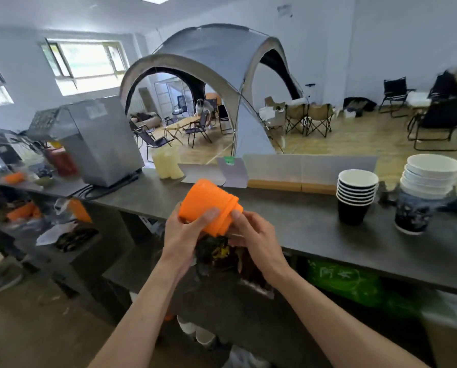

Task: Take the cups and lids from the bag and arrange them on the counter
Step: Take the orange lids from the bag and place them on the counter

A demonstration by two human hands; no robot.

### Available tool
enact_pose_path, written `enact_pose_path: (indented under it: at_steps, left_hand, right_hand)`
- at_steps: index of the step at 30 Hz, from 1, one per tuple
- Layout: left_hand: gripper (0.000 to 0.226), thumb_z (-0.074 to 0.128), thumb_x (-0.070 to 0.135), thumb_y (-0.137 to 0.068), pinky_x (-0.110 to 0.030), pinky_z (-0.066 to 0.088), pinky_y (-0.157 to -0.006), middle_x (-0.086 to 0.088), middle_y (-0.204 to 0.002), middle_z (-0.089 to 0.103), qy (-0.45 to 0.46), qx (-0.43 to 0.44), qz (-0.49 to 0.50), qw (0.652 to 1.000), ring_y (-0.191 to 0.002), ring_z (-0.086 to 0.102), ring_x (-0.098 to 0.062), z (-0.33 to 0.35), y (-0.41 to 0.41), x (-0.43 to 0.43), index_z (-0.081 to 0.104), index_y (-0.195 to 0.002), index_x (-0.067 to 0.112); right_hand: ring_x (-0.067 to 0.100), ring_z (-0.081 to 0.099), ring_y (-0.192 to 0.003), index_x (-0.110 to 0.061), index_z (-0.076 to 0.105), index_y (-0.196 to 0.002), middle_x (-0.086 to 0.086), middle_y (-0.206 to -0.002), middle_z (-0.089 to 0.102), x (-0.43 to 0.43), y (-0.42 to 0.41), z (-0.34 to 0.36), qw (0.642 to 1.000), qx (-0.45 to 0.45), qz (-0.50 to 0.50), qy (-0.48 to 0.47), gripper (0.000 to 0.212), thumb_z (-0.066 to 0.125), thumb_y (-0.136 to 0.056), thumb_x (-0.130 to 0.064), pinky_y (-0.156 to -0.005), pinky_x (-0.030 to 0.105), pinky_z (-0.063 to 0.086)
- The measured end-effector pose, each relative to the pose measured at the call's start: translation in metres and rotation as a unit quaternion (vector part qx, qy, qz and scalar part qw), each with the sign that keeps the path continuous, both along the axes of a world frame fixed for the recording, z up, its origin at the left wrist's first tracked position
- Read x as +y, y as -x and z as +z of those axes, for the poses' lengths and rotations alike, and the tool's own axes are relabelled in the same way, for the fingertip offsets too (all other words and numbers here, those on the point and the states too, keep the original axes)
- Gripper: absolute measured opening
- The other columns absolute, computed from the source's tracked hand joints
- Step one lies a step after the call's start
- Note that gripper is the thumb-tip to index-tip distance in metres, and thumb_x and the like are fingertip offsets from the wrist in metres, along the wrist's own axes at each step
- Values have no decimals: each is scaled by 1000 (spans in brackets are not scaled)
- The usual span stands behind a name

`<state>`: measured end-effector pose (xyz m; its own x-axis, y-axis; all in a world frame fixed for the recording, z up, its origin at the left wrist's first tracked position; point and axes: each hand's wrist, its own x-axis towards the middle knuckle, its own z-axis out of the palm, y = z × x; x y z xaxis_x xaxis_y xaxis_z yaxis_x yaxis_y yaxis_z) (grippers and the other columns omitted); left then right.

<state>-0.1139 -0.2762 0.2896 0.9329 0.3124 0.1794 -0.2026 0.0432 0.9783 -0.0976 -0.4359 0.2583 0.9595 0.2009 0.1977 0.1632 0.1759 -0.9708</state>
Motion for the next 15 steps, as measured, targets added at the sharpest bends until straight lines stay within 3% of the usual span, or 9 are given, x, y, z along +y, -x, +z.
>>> enact_pose_path:
  at_steps: [4,8,15]
  left_hand:
    - [87,94,49,-43,-42,56,-75,-6,-101,70,-37,-36,-82,995,-92,68,-26,33,-8,-35,62,-117,17]
    - [82,94,42,-44,-39,55,-77,-3,-100,69,-51,-54,-156,985,-92,66,-22,52,-17,-68,61,-116,18]
    - [72,90,38,-43,-36,55,-76,0,-97,68,-89,-70,-238,965,-89,66,-16,54,-29,-134,59,-106,24]
  right_hand:
    - [30,73,-89,2,67,-108,17,-94,75,-44,13,33,995,66,26,-74,66,59,-82,-58,-77,40,58]
    - [31,71,-94,-4,67,-103,18,-97,73,-84,22,49,985,102,44,-133,55,60,-81,-53,-78,40,56]
    - [31,66,-102,-1,58,-120,22,-112,62,-143,47,54,971,131,36,-199,52,51,-93,-46,-91,51,52]
